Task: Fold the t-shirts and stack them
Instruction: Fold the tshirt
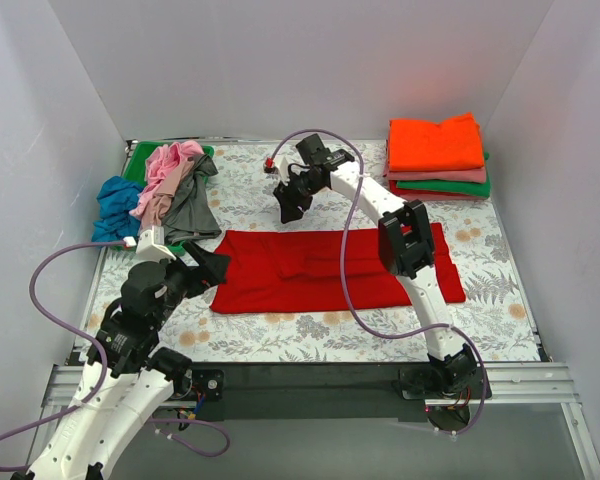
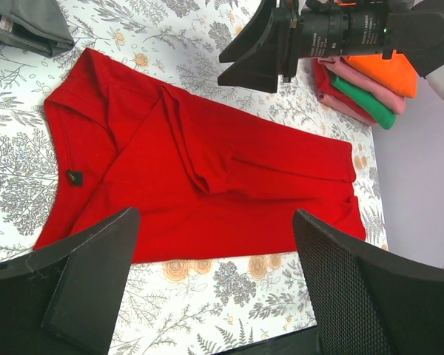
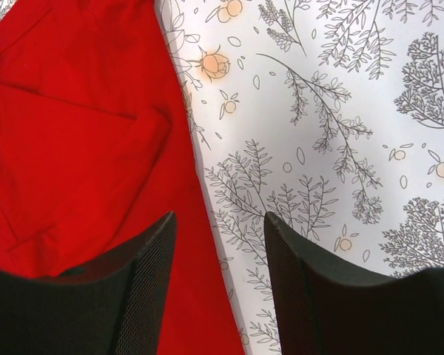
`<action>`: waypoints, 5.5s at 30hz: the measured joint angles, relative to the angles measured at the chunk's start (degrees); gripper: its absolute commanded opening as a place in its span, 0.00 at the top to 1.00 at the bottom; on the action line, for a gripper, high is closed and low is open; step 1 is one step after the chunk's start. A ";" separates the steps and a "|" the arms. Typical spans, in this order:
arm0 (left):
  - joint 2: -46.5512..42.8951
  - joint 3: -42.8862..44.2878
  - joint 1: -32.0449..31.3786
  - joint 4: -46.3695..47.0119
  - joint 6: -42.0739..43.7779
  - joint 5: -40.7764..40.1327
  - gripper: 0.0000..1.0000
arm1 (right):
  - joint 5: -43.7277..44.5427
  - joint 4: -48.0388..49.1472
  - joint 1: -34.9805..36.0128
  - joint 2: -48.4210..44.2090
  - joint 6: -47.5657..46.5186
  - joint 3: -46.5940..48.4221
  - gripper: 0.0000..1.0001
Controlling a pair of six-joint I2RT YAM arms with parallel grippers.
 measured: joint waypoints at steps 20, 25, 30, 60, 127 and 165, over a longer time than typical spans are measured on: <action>0.00 -0.85 0.00 0.76 -1.22 0.02 0.16 | -0.11 1.16 3.65 4.26 1.88 -0.50 0.32; 0.00 -0.85 0.00 0.81 -1.22 0.02 0.16 | -0.79 2.47 3.45 4.22 1.97 -1.64 0.52; 0.04 -1.07 0.00 0.83 -1.22 0.02 0.16 | -1.99 3.10 4.11 4.20 2.75 -3.06 0.95; 6.88 -6.03 0.00 7.43 -6.40 4.42 0.20 | 25.22 13.88 -10.40 -7.89 10.12 -11.61 0.19; 54.62 8.20 -25.22 33.40 8.41 28.35 0.42 | -0.48 2.03 -44.94 -73.18 -17.38 -81.15 0.16; 78.05 14.56 -33.79 30.56 -33.07 6.93 1.00 | -3.41 4.00 -46.99 -82.62 -13.64 -85.85 0.15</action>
